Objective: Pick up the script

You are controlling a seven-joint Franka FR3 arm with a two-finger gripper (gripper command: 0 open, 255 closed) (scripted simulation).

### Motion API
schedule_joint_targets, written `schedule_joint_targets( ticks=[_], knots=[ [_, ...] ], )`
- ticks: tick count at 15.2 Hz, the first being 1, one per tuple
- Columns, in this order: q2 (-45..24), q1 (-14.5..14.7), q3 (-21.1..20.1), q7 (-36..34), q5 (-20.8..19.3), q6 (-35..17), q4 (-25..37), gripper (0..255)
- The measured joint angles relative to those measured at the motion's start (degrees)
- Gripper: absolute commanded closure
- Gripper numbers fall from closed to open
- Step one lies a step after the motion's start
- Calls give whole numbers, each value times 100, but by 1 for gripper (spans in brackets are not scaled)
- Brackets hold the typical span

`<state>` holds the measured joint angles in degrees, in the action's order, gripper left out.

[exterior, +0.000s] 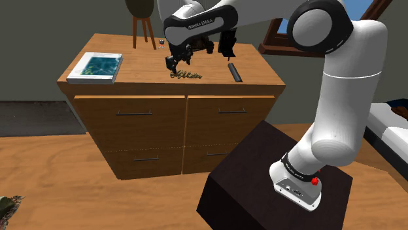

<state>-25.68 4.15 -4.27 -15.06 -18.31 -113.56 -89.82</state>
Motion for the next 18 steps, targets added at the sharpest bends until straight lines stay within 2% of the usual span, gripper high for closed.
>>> schedule_joint_targets(
  ticks=[6, 7, 18],
  knots=[
    [-161, 5, 21, -114, -62, -343, -201, 0],
    [-178, 3, 23, -116, -66, -360, -201, 255],
    [-177, 1, 23, -110, -65, -353, -186, 255]
  ],
)
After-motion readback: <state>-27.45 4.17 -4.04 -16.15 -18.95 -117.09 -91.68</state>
